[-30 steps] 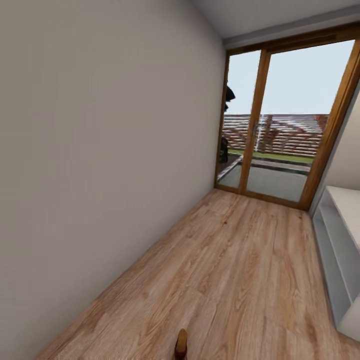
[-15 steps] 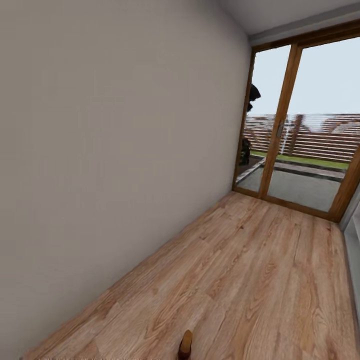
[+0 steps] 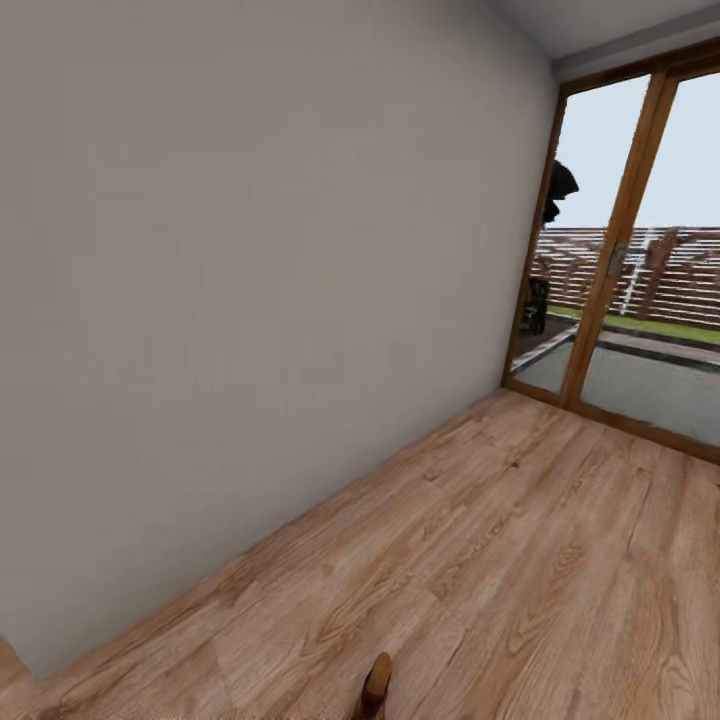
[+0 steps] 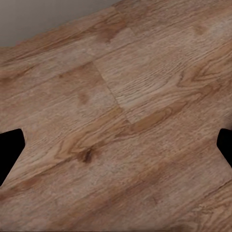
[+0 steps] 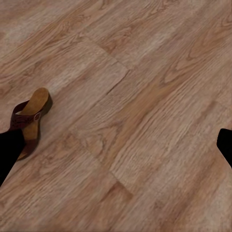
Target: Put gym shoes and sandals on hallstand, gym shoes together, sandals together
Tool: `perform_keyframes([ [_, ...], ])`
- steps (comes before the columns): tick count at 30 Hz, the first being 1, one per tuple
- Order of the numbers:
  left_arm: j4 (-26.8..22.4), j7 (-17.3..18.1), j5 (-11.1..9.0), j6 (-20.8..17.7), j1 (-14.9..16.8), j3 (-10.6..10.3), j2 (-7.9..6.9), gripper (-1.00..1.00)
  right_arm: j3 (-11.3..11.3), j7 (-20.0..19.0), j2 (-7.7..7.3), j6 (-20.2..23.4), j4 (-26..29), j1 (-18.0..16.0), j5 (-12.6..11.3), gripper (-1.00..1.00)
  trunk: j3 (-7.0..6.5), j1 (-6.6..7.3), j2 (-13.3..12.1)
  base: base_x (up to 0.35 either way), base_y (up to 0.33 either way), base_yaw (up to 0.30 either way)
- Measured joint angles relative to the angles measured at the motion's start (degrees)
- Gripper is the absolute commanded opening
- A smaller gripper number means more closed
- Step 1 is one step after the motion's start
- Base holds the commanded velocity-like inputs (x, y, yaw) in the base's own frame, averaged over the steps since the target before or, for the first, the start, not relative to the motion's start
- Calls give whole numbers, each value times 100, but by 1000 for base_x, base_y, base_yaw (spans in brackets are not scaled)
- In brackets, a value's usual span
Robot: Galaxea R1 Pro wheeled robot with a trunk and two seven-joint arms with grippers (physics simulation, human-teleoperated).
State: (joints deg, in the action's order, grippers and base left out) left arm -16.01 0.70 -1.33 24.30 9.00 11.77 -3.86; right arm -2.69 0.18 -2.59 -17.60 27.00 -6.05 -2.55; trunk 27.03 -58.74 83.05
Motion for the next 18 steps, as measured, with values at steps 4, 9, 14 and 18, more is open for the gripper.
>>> perform_keyframes([
  [4,-5,1,-2,1,0,0,-1,100,2,-5,3,2,6,0,0,100,19,0,0,-9,-16,257],
  [9,-6,1,-2,2,0,-4,-1,100,3,-9,4,3,8,0,0,100,46,0,0,-3,-4,236],
  [14,-6,2,-3,2,0,-1,-1,100,3,-10,4,3,9,0,0,100,80,0,0,0,-1,208],
  [18,-6,2,-2,2,0,0,-1,100,3,-10,4,3,9,0,0,100,107,0,0,0,0,199],
])
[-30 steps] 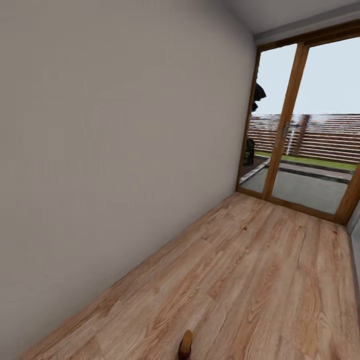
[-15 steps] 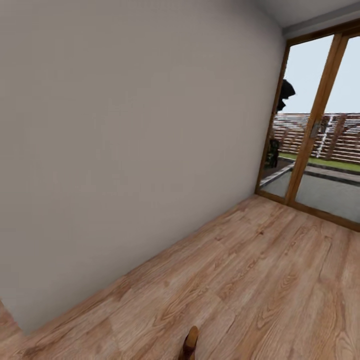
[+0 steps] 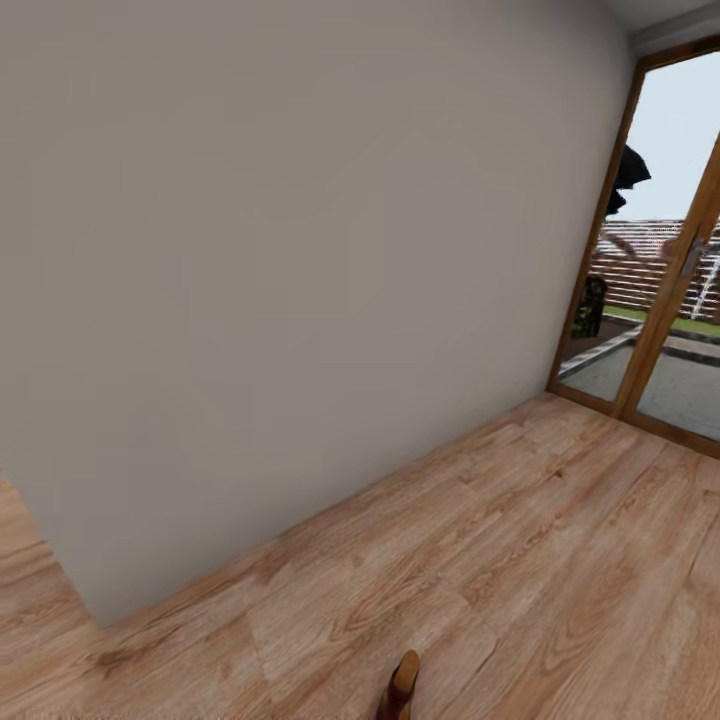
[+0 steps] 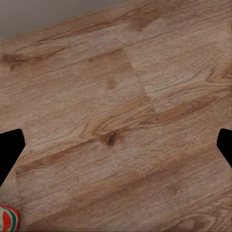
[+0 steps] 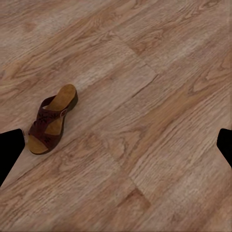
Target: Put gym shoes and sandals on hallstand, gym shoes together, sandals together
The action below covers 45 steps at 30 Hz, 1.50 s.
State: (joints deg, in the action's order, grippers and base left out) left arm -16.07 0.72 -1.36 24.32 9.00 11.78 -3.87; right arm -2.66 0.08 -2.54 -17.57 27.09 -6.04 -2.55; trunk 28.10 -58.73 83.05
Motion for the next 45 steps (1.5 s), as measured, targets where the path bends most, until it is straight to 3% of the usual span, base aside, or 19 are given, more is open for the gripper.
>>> perform_keyframes([
  [2,0,0,0,0,0,-2,0,100,0,0,0,0,2,0,0,100,14,0,0,0,0,197],
  [45,-1,0,23,-29,29,6,-31,100,-1,13,20,0,14,0,4,100,1087,-944,1724,0,0,196],
])
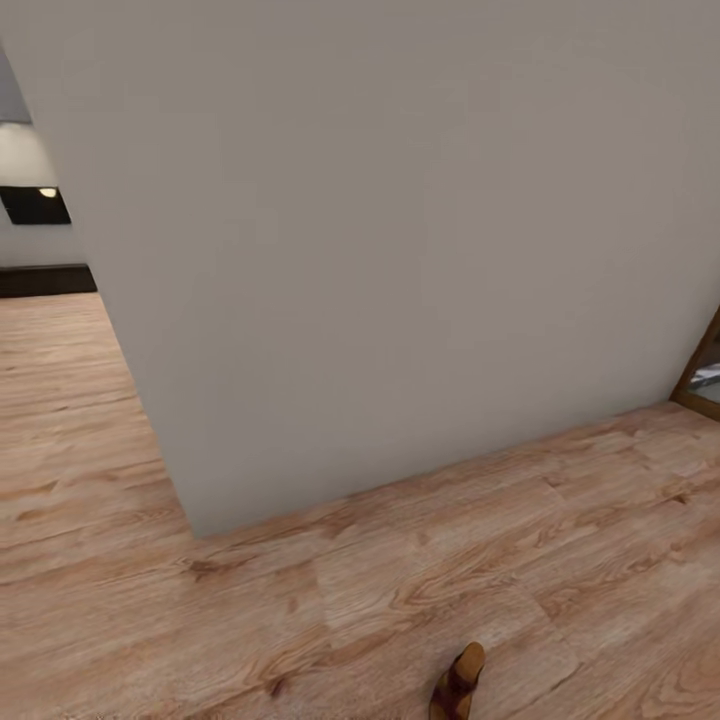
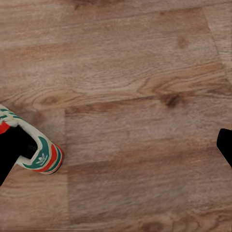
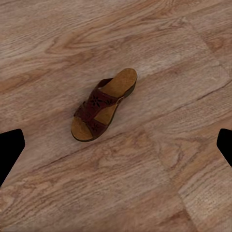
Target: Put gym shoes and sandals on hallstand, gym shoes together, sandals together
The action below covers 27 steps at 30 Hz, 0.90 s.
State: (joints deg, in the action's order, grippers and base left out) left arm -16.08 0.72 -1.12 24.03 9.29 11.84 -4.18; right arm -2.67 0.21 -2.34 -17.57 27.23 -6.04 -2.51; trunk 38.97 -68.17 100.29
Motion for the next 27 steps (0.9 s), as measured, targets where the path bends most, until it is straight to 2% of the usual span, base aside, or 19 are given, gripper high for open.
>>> perform_keyframes([
  [9,-70,7,20,-82,67,-11,-46,100,-9,5,-18,5,399,-8,-11,100,225,-198,361,0,0,196],
  [10,-92,7,38,-86,175,-29,-53,100,-9,5,-19,18,705,-10,-8,100,248,-220,401,0,0,196],
  [15,-68,4,61,-117,502,-68,-59,100,-10,4,-19,52,1129,-45,-5,100,374,-330,602,0,0,196],
  [16,-27,10,65,-163,650,-84,-63,100,-9,4,-19,68,1252,-181,-3,100,398,-351,642,0,0,195],
  [20,44,27,72,-175,695,-99,-53,100,-10,5,-18,69,1219,-368,5,100,500,-439,802,0,0,195],
  [27,131,37,71,-145,662,-98,-63,100,-10,3,-19,51,939,-445,3,100,675,-593,1083,0,0,191],
])
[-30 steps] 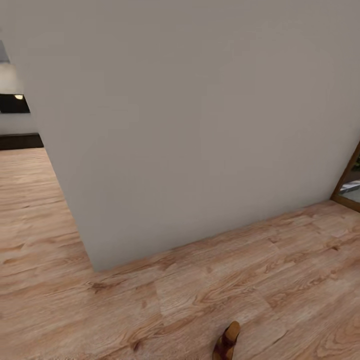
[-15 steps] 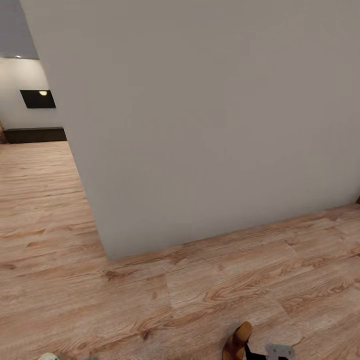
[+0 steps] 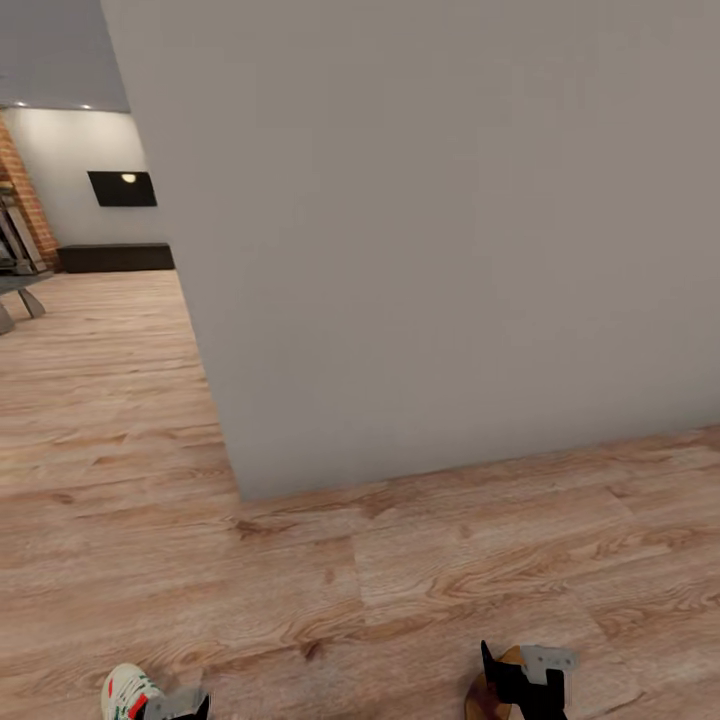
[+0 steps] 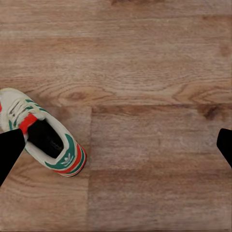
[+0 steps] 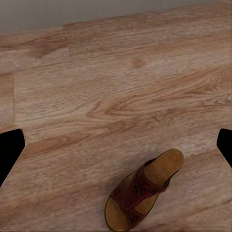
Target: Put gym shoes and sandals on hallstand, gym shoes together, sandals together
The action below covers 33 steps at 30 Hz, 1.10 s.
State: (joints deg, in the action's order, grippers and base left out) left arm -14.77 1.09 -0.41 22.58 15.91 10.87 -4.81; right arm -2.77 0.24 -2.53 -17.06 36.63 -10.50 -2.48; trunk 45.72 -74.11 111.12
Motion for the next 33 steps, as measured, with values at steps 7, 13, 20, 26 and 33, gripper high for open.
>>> perform_keyframes([
  [7,59,3,-1,37,-8,14,-18,100,-14,0,-1,-19,-344,-19,-7,100,175,-154,281,0,0,176],
  [13,64,1,-10,44,-5,13,-20,100,7,-20,-17,-42,-364,-19,-2,100,301,-286,522,0,0,58],
  [20,65,1,-20,50,-4,12,-20,100,19,-39,-37,-37,-363,-20,5,100,429,-439,802,0,0,5],
  [26,65,1,-23,52,-4,15,-20,100,18,-40,-44,-45,-363,-20,8,100,537,-571,1043,0,0,0],
  [33,64,1,-29,52,-5,23,-28,100,10,-28,-33,-49,-367,-20,2,100,662,-725,1324,0,0,30],
])
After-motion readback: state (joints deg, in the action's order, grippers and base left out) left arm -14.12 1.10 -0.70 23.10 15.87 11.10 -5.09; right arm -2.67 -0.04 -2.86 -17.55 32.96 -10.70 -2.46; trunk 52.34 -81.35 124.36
